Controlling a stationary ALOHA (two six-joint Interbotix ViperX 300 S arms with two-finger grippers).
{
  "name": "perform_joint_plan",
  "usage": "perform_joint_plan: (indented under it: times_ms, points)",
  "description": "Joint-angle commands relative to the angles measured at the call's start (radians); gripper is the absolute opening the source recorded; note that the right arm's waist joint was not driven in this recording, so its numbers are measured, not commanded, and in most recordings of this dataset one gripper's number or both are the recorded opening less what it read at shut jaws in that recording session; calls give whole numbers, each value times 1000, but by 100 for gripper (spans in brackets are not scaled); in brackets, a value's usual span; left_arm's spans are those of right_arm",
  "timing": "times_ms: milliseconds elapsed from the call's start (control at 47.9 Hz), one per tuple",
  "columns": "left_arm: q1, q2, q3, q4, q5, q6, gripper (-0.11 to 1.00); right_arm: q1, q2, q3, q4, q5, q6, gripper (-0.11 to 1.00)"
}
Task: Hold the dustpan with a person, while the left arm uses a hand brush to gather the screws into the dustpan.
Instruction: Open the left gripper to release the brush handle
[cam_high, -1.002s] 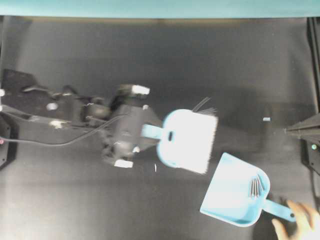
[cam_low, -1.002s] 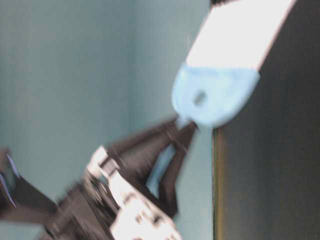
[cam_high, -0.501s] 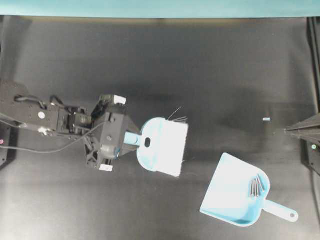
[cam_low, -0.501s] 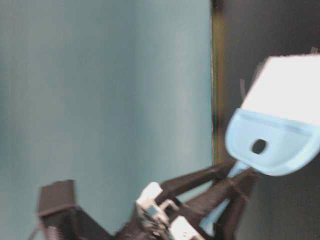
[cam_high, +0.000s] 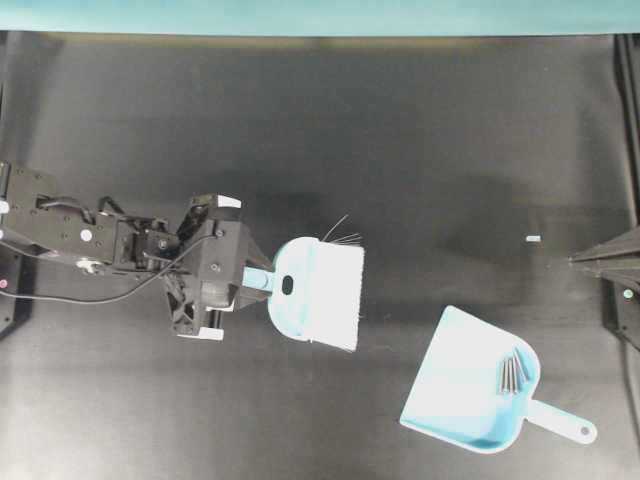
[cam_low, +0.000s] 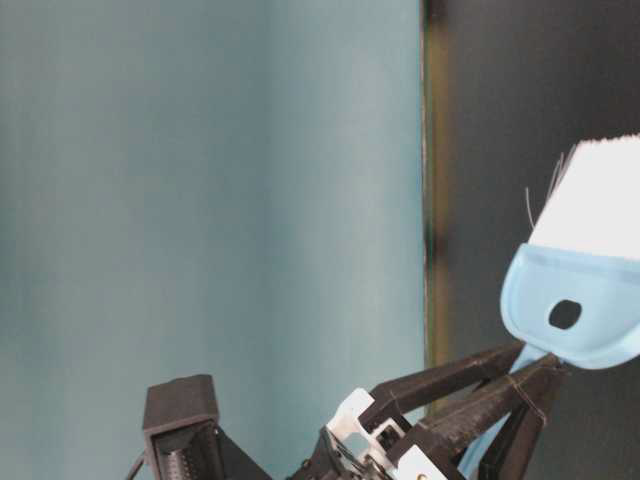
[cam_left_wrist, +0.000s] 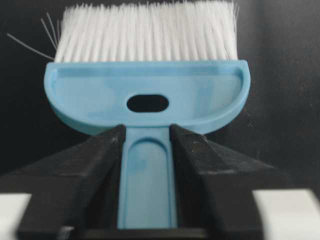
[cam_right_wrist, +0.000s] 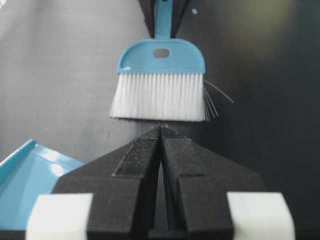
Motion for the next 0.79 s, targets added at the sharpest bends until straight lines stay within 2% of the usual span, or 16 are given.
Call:
perform_joint_plan:
  times_ms: [0,84,146,313,501,773]
  points:
    - [-3,-5,-8,2,-5,-2,44,0,5,-5,0,-9,2,0]
    - [-5,-5,-11,2,-6,0,69,0,3,-5,0,-11,2,0]
    - [-5,-3,-8,2,-5,0,79,0,5,-5,0,-11,2,0]
    - [-3,-29,-3,2,-5,2,75,0,5,-5,0,-9,2,0]
    - [0,-153,5,2,-3,8,75,0,5,-5,0,-9,2,0]
    - [25,-357,126,2,-18,3,75,0,5,-5,0,-11,2,0]
